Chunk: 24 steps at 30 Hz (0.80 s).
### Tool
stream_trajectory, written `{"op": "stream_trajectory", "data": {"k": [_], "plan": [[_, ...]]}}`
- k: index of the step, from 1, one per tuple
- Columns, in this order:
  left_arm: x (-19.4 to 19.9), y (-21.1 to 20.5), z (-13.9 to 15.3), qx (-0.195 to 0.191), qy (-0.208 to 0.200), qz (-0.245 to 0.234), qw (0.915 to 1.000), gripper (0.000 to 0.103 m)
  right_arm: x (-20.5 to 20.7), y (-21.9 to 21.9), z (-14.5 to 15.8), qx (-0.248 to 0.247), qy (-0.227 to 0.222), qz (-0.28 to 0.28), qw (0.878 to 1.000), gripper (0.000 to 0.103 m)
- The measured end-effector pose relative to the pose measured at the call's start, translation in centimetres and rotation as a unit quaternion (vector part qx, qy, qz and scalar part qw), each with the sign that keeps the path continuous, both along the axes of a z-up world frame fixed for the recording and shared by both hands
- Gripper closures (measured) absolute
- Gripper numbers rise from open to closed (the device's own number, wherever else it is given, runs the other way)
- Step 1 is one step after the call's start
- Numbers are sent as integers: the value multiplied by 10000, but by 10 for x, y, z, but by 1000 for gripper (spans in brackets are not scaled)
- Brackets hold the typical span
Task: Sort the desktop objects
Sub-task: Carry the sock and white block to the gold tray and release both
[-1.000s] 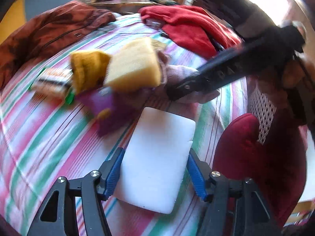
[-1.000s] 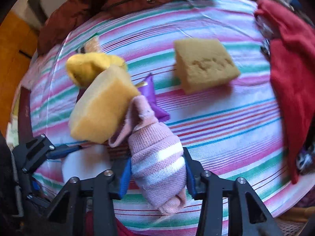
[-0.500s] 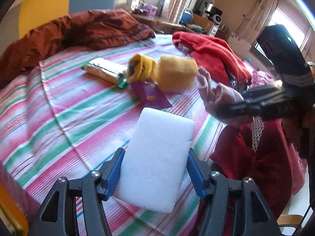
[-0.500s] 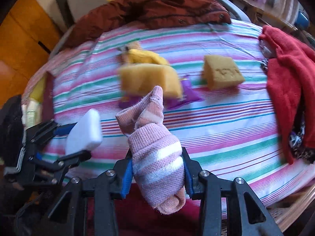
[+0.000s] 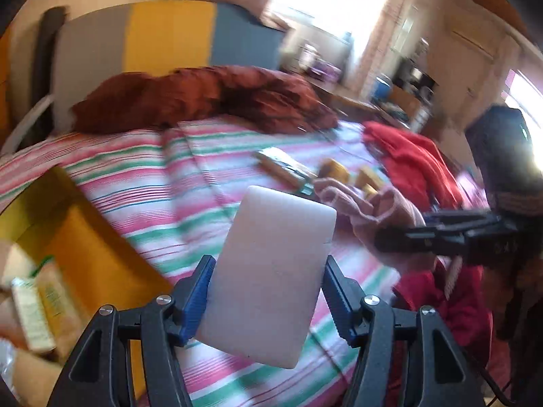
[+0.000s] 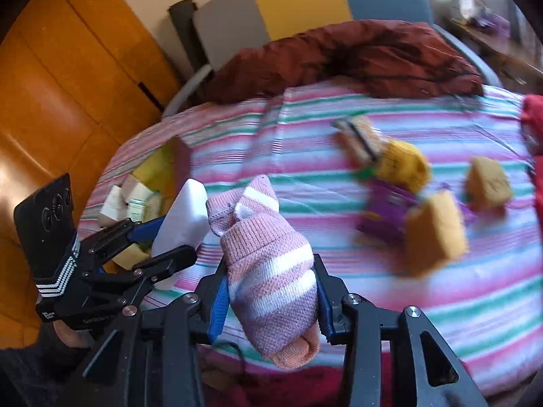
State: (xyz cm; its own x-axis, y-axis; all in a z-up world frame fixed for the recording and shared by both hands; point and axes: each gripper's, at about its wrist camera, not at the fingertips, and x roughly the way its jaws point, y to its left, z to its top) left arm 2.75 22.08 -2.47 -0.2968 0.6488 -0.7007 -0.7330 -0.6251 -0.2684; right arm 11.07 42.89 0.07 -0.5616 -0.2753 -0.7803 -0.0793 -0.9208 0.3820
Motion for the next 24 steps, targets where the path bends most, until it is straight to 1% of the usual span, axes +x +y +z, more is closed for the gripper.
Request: {"op": "stream_trajectory", "data": {"k": [3,5,6,7,9,10,12,13,14,15,17,18,20,24], "plan": [[-16,-29,5,55,-8,516,9987,40,-16,-23,0,-147,82,247,9996,60],[-31,-51,8,73,5,910,9958,39,-30,-41,1,-273,119,440,9986,60],[-37,-58,8,72,-8,1034,9946,39,-38,-51,2,-313,140,519,9981,60],[-47,-70,10,92,-8,1263,9919,39,-42,-56,2,-343,154,559,9977,60],[-61,-84,12,146,-32,1517,9883,39,-60,-73,5,-503,204,662,9963,60],[-70,-93,14,176,-35,1710,9851,39,-65,-79,6,-542,224,692,9959,60],[-88,-105,17,164,-60,1954,9806,37,-81,-93,10,-644,278,728,9949,59],[-98,-111,19,184,-82,2068,9782,37,-89,-99,11,-734,299,713,9943,56],[-108,-117,21,214,-88,2226,9746,35,-98,-107,13,-855,365,703,9932,49],[-113,-122,21,211,-114,2320,9724,33,-104,-114,14,-961,452,742,9916,31],[-124,-128,21,147,-177,2405,9704,30,-111,-123,15,-1062,495,760,9902,12],[-127,-131,20,135,-138,2450,9693,28,-113,-127,15,-1064,502,738,9903,12],[-130,-139,16,80,-152,2598,9655,28,-114,-135,13,-1053,483,807,9900,12],[-129,-156,6,135,-284,2865,9576,28,-108,-145,1,-753,280,900,9927,12]]}}
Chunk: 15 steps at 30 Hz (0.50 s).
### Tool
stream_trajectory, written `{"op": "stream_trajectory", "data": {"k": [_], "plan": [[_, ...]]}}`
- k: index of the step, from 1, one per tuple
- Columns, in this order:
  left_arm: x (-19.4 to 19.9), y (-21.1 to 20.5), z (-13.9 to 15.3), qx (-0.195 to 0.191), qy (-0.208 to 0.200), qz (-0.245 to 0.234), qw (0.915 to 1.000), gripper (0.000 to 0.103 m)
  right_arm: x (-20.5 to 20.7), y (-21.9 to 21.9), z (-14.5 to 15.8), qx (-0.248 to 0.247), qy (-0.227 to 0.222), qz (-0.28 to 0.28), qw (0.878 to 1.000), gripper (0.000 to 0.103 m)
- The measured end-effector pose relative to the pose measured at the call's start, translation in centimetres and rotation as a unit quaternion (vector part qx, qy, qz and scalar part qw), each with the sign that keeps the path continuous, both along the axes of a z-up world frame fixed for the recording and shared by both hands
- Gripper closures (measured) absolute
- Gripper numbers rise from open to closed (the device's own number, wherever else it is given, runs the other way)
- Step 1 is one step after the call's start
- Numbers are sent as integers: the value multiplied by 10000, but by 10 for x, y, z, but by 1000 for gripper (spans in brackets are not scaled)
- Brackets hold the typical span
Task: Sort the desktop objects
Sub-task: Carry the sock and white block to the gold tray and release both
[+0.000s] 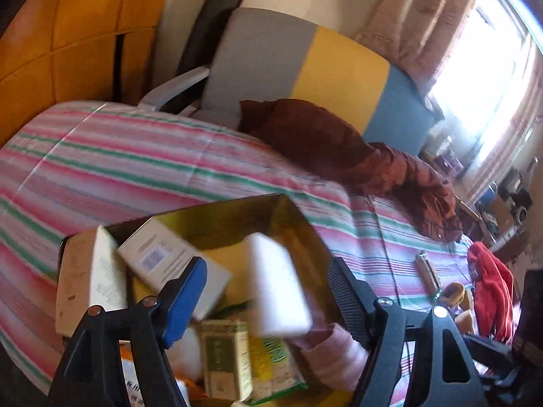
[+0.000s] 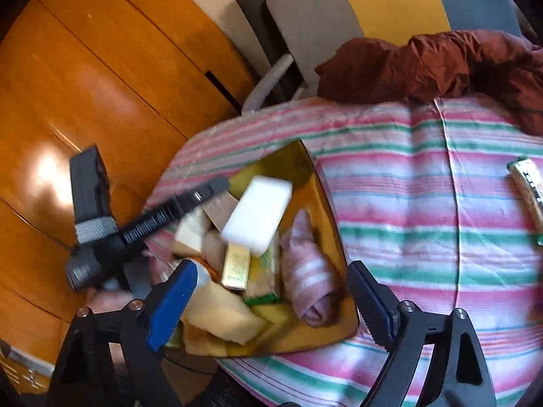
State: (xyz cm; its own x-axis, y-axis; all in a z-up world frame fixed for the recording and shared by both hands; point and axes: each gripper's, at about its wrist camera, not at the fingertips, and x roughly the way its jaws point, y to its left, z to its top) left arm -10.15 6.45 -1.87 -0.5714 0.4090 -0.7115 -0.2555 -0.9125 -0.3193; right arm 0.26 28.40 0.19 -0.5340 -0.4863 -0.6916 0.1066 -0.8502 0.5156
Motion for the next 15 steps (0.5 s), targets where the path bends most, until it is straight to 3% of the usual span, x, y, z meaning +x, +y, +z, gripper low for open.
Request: {"op": "stream_trajectory", "data": {"k": [5,15], "plan": [[27,-6,-5,-89,51,100,9999,28,19,-2,-10,396,-50,-63,9992,12],[72,25,17,-807,558,-187,9950,28,44,-12,-8,1281,357,-228,9908,10]]}}
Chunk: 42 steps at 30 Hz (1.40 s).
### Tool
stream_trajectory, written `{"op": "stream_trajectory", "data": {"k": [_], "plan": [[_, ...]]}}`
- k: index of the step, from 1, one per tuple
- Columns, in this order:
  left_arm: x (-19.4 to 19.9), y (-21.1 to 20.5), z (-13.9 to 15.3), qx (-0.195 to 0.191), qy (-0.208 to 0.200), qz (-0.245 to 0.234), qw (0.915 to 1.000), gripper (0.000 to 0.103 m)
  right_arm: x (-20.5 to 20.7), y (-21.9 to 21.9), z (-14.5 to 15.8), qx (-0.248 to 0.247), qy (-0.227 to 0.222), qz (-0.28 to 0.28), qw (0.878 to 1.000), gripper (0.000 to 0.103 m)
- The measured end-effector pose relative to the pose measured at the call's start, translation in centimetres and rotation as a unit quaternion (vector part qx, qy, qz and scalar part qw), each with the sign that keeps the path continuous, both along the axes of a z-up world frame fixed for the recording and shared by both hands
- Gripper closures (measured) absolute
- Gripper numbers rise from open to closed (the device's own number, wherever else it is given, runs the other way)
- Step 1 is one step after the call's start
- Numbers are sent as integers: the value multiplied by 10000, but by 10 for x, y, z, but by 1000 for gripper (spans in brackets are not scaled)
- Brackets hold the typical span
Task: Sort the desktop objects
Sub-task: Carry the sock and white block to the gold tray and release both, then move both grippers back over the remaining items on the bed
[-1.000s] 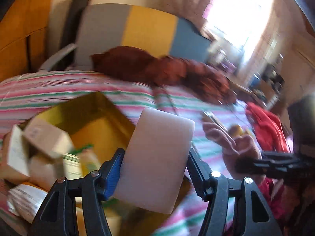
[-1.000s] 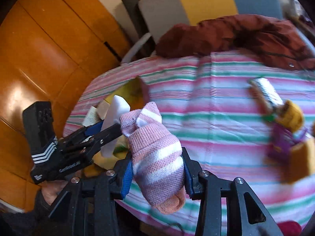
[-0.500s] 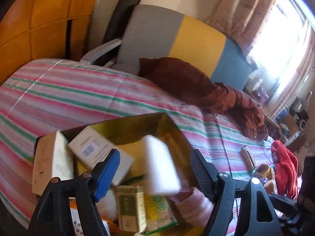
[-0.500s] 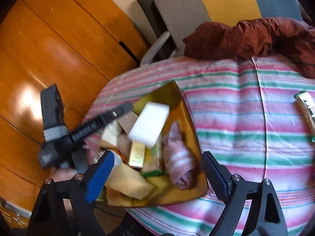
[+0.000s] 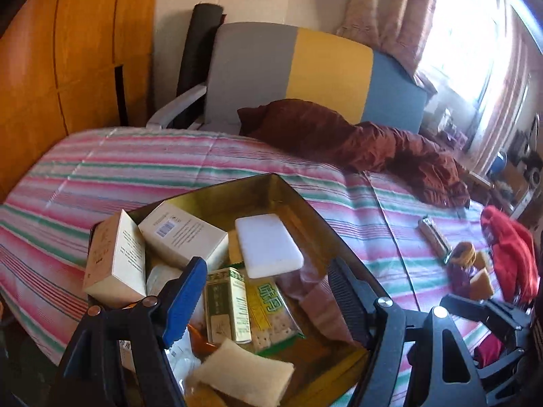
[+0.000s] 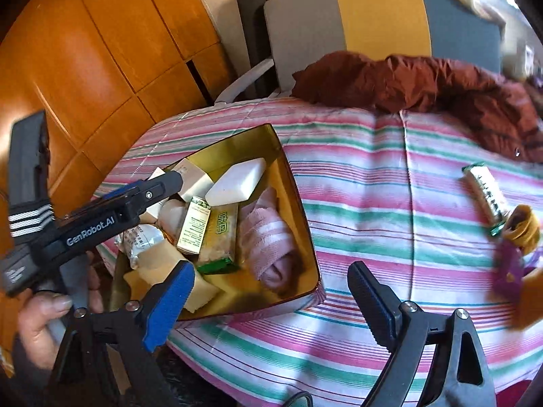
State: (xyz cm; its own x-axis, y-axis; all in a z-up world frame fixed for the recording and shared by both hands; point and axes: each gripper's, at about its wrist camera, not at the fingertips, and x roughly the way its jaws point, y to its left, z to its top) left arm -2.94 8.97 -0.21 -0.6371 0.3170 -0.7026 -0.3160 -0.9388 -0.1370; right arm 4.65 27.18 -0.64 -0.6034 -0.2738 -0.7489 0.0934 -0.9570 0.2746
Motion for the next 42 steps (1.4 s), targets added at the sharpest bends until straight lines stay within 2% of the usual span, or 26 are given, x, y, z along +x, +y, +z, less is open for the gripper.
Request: {"op": "stream_trajectory", "data": {"k": [8,16,25,32,42], "plan": [[16,10,0,-203,6,-98,9997,28,10,-4,-2,394,137,-22,9991,9],[24,14,-2,-380,29,-137,9992,28,16,6,-3,470,181,-204,9985,9],[30,29,2,-587,143,-360,9975,28,25,40,-8,432,90,-670,9968,8],[33,41,0,-526,105,-585,9968,28,39,80,-15,508,-47,-1206,9914,8],[38,55,-4,-161,-68,-1070,9941,28,62,133,-24,511,-357,-1811,9815,8]]}}
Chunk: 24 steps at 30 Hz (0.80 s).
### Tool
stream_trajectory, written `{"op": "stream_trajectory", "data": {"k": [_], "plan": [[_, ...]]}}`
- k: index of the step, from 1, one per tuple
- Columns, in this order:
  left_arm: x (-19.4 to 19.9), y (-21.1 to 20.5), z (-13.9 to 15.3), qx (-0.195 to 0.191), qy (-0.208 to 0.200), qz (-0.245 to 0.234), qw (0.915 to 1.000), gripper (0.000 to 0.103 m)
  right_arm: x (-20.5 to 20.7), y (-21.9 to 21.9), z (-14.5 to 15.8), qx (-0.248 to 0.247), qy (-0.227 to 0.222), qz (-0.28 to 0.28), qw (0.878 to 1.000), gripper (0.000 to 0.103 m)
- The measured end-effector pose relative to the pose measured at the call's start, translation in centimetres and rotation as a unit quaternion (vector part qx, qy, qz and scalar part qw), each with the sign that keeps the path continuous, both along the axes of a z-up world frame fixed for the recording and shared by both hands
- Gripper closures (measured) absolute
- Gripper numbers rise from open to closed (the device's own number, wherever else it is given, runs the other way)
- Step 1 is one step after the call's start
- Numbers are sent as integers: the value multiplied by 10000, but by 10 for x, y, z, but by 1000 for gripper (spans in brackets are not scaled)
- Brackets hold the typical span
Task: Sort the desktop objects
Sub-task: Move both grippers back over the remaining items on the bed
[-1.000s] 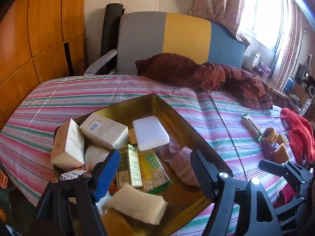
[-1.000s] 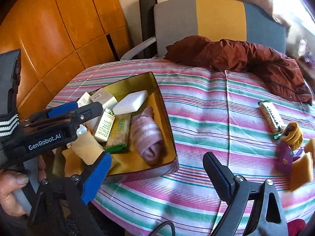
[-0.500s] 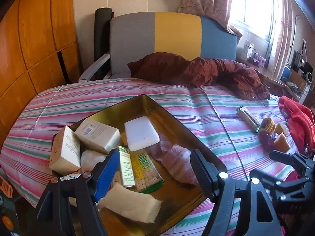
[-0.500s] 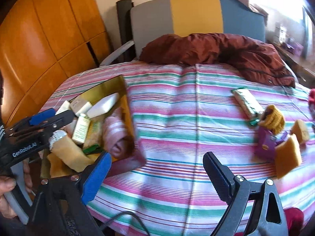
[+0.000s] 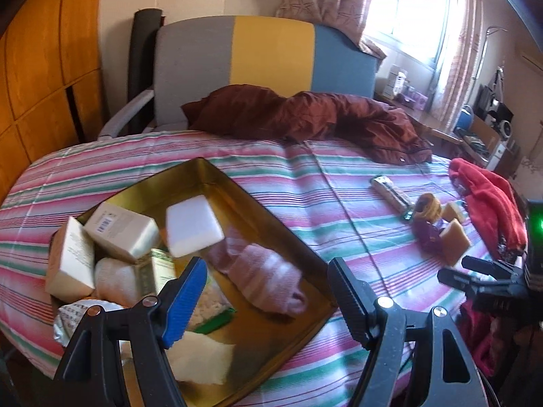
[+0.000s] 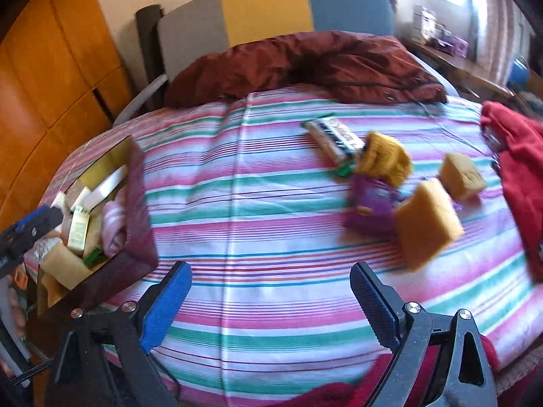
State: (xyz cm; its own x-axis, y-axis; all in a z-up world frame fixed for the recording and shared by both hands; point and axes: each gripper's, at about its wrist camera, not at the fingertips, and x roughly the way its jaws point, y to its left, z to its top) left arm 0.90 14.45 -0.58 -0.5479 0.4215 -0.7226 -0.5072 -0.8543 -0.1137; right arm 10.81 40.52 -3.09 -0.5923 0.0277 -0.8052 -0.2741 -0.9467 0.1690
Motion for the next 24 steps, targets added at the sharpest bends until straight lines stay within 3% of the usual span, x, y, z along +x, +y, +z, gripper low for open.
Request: {"op": "stream_trajectory", "data": {"k": [11,19,24], "plan": [[-4,14,-2,-147,-12,-83,9999,28,38,103,18,-310,5,-1152,9929,7],[0,29,-1,-136,-72,-351,9993,28,23,150,-3,-440,-157,-1343,9898,7],[3,48,2,-59,-67,-654,9978,28,10,153,-14,-368,-204,-1156,9924,29]]}}
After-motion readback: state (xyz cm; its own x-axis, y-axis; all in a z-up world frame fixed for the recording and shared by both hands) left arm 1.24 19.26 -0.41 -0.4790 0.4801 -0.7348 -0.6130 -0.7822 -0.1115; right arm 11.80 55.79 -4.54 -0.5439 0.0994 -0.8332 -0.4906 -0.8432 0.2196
